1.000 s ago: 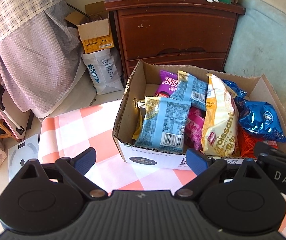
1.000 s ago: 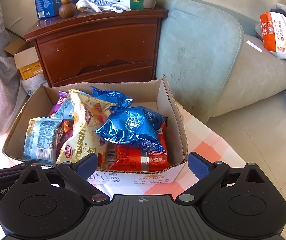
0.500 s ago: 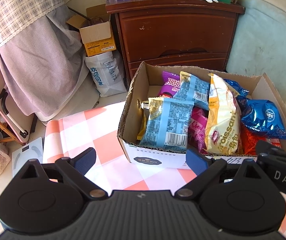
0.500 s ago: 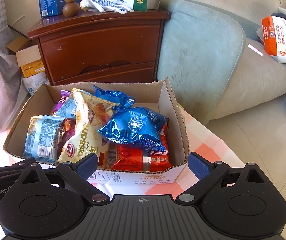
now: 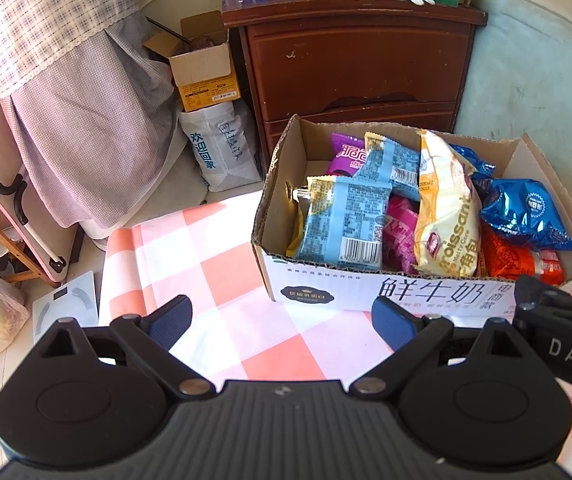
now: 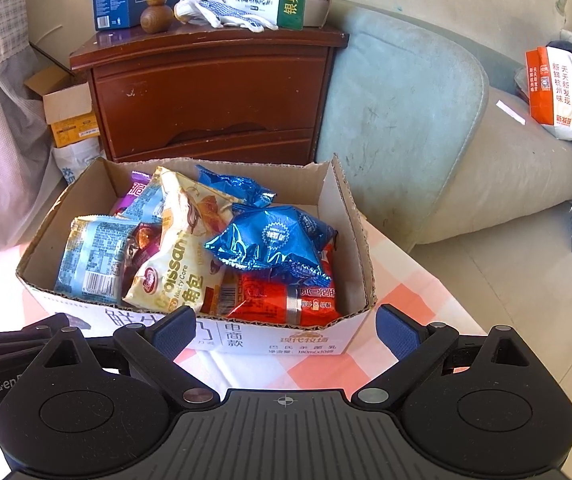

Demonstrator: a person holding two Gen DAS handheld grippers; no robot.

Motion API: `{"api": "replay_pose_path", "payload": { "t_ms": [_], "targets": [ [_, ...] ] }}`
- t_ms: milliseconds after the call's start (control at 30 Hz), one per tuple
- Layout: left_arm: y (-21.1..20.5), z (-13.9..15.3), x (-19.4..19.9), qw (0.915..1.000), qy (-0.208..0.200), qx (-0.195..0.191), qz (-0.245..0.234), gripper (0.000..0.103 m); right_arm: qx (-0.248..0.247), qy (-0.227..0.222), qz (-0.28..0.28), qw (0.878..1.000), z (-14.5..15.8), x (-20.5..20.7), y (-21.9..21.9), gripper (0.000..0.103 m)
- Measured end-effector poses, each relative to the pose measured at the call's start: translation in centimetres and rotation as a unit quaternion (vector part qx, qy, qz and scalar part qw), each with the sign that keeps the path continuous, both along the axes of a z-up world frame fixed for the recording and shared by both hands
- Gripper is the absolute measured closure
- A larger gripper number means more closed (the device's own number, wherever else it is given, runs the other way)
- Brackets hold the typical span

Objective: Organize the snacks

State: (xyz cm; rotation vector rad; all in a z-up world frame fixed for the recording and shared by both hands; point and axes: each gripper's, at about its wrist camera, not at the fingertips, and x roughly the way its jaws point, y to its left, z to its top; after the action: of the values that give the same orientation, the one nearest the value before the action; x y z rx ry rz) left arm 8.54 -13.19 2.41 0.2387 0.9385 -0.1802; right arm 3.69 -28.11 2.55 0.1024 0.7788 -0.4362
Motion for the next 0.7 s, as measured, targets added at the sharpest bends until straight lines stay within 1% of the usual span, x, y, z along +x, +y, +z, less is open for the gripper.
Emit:
{"api": "replay_pose_path", "payload": {
  "t_ms": [233, 367, 567, 700],
  "targets": [
    [2.4, -0.5, -2.7, 0.9999, 0.011, -0.008, 0.008, 0.007, -0.007, 0.0, 0.016, 1.0, -0.7, -2.4, 1.9, 0.005],
    [3.5, -1.2, -4.7, 0.9999, 0.016, -0.003, 0.003, 0.007, -0.002, 0.0, 0.022, 1.0, -1.3, -4.3, 3.0, 0.005],
    [5.6, -2.7, -7.3, 0.9991, 0.042, -0.005, 0.001, 0.006, -0.002, 0.005, 0.034, 0.999, -2.5, -6.6, 4.3, 0.005],
    [6.8, -3.1, -8.8, 0.9991, 0.042, -0.001, 0.004, 0.006, 0.005, 0.005, 0.033, 0.999, -3.5, -8.4, 4.4, 0.004]
  ]
}}
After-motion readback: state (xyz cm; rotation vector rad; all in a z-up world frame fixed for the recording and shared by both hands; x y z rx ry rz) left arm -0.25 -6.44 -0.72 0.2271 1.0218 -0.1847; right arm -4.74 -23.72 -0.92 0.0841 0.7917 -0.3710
